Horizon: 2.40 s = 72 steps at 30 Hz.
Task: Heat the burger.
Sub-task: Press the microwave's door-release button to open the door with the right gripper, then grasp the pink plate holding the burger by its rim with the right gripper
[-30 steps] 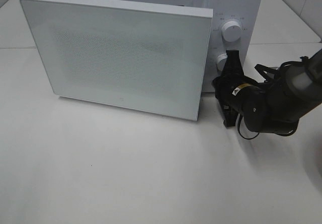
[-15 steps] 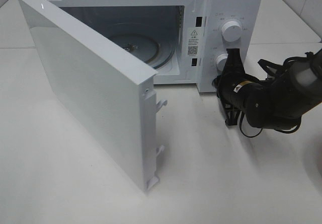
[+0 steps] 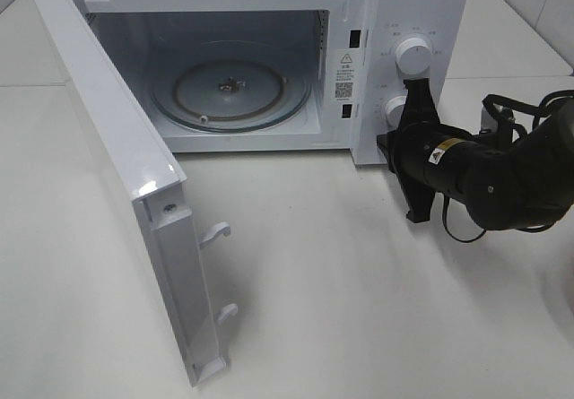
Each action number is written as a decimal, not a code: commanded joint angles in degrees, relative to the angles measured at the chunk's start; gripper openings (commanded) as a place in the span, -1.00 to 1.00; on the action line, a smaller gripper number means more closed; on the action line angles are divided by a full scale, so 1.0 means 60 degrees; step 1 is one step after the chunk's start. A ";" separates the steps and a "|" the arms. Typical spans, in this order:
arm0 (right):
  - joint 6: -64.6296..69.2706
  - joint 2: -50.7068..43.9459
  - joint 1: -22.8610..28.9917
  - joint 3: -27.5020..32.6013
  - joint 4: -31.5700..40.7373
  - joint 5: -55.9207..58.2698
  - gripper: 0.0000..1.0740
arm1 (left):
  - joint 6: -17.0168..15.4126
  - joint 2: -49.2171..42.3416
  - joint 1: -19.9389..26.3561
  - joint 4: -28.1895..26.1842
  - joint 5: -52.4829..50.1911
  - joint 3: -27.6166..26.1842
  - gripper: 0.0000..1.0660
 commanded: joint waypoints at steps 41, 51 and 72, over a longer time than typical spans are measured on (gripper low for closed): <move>-0.9387 -0.7639 -0.0019 0.1299 -0.2149 1.0800 -0.92 | -0.0019 -0.0162 0.0019 -0.0019 -0.0153 0.0000 0.88; -1.1383 -0.7802 -0.0038 0.0621 -0.2340 1.4238 -0.83 | -0.0019 -0.0162 0.0019 -0.0019 -0.0153 0.0000 0.88; -1.3245 -0.7802 -0.1843 0.0583 -0.2941 1.4228 0.37 | -0.0019 -0.0162 0.0019 -0.0019 -0.0153 0.0000 0.88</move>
